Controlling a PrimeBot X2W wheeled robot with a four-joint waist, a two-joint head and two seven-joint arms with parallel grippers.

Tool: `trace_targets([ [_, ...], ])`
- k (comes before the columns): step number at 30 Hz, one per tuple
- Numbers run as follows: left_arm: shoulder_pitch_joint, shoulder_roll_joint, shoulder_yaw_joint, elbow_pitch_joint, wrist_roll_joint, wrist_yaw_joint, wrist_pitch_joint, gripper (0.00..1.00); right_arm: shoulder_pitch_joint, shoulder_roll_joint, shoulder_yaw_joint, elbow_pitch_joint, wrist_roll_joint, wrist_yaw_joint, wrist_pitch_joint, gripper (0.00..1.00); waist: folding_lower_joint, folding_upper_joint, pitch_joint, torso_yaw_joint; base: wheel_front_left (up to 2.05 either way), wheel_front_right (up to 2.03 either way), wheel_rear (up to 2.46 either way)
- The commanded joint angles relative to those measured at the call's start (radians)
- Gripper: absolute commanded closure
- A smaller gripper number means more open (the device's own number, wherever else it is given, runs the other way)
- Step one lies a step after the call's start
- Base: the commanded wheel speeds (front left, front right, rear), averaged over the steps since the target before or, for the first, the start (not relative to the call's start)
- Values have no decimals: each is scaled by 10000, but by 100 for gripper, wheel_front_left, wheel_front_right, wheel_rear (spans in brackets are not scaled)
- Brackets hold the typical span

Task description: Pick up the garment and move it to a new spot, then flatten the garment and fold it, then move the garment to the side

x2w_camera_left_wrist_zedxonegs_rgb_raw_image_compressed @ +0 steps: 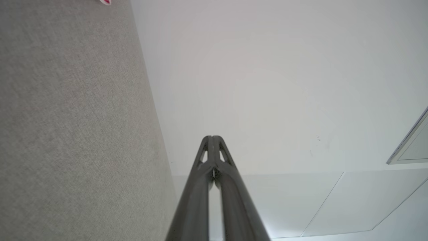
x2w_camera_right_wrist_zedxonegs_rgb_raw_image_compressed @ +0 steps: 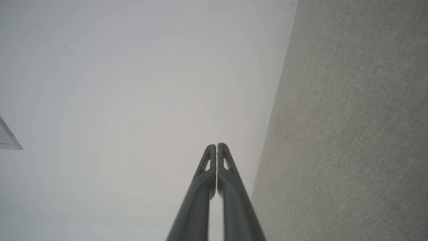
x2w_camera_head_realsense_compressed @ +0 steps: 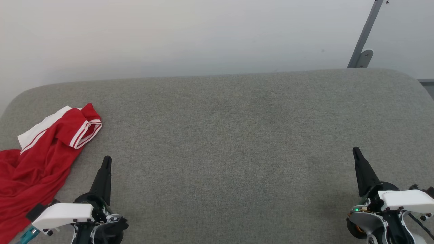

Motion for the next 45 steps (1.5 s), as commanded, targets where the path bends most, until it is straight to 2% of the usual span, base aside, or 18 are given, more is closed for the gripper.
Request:
trace_targets([
  [1, -123, 19, 21, -11, -29, -57, -3, 100, -44, 12, -13, 4, -28, 4, 21, 100, 0, 0, 0, 0, 0, 0, 0],
  [34, -123, 20, 21, -11, -29, -57, -4, 100, -44, 11, -5, 3, -22, 4, 13, 100, 0, 0, 0, 0, 0, 0, 0],
  [35, 0, 1, 0, -2, 1, 0, -2, 0, -1, 1, 3, 1, -1, 0, -2, 0, 0, 0, 0, 0, 0, 0, 0],
  [45, 284, -44, -175, 134, 146, 121, -253, 0, 301, -20, 163, 149, -412, -1, -263, 0, 0, 0, -53, -17, 0, 0, 0],
])
